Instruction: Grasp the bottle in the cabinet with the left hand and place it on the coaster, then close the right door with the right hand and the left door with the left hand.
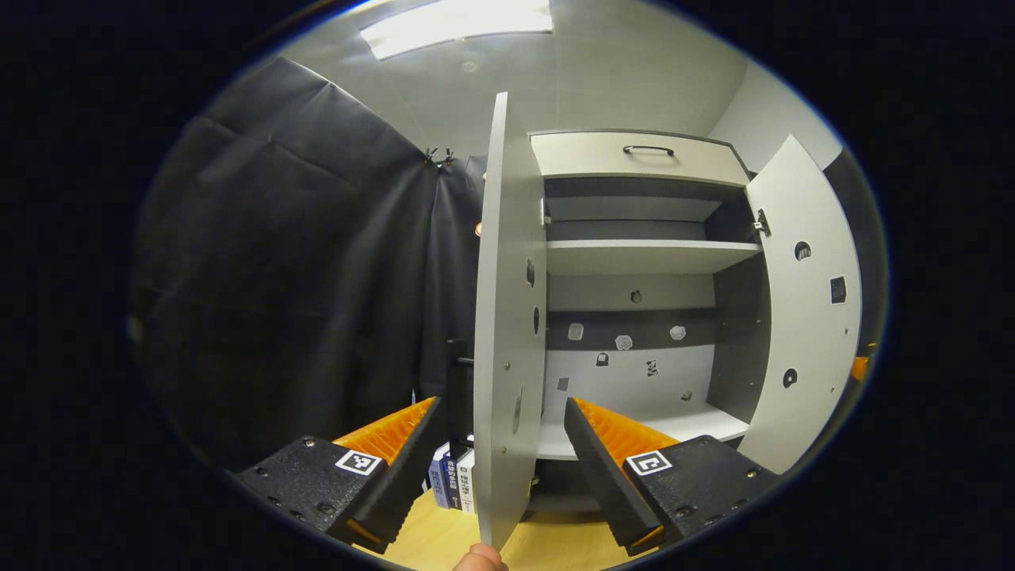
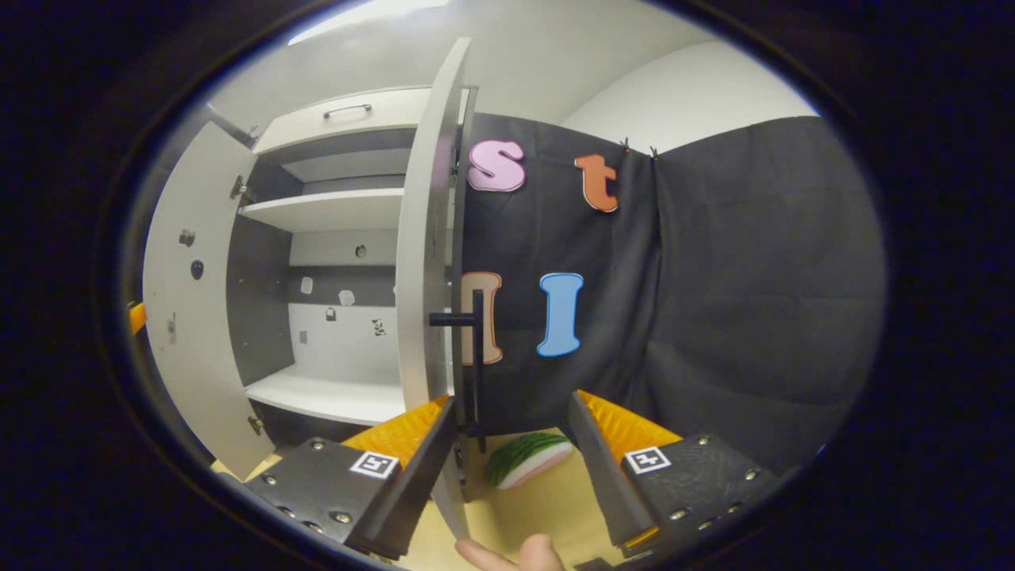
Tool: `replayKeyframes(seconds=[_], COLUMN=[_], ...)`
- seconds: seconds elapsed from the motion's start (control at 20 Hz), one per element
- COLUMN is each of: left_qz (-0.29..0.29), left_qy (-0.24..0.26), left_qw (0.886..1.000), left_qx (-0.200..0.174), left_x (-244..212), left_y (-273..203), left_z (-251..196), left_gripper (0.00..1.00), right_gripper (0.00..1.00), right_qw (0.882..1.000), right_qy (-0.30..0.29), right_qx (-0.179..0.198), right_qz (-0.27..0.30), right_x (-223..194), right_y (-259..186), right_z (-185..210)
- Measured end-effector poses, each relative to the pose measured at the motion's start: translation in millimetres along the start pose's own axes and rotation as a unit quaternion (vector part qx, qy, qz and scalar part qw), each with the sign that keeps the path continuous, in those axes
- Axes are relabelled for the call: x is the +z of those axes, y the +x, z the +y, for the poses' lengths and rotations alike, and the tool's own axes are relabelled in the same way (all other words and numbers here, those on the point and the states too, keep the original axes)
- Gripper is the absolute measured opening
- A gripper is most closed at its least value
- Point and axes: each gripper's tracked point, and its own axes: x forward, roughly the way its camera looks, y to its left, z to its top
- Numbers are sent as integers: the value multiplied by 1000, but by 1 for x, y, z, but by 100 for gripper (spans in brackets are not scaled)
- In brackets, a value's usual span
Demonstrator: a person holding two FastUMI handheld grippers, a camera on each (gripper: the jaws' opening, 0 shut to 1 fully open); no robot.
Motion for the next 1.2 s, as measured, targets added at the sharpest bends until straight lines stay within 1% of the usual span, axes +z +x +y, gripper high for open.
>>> replayKeyframes(seconds=[0.05, 0.1, 0.15, 0.2, 0.25, 0.75, 0.9, 0.95, 1.0, 1.05, 1.1, 1.15, 1.2], left_qz=[0, 1, 1, 1, 1, -2, 3, 5, 8, 10, 10, 9, 9], left_qy=[-2, -2, -3, -4, -5, 1, -1, -4, -7, -8, -7, -5, -3], left_qw=[1000, 1000, 1000, 1000, 1000, 1000, 1000, 1000, 1000, 1000, 1000, 1000, 1000], left_qx=[-1, 0, 2, 3, 5, 22, 16, 14, 9, 6, 6, 8, 10], left_x=[0, 0, -1, -1, -1, 3, 0, -1, -2, -4, -3, -3, -2], left_y=[-1, -1, -2, -3, -4, -13, -14, -15, -16, -18, -18, -18, -18], left_z=[0, 0, 2, 3, 3, 21, 20, 20, 18, 18, 19, 21, 23], left_gripper=[96, 99, 99, 96, 96, 96, 96, 99, 96, 96, 100, 100, 96], right_gripper=[85, 88, 88, 88, 89, 88, 88, 88, 89, 89, 89, 88, 86], right_qw=[1000, 1000, 1000, 1000, 1000, 996, 994, 993, 993, 992, 991, 990, 988], right_qy=[-3, -4, -2, 0, 2, -5, -12, -15, -18, -20, -21, -23, -24], right_qx=[2, 6, 12, 19, 25, 92, 109, 115, 120, 125, 130, 138, 151], right_qz=[-1, 0, 1, 2, 4, -2, -6, -7, -8, -8, -10, -13, -16], right_x=[0, -1, -1, -1, -2, 0, 0, 0, 1, 1, 2, 5, 6], right_y=[0, -1, -1, -1, -2, -4, 0, 1, 2, 4, 6, 7, 7], right_z=[1, 2, 5, 8, 14, 81, 103, 110, 117, 126, 133, 140, 151])
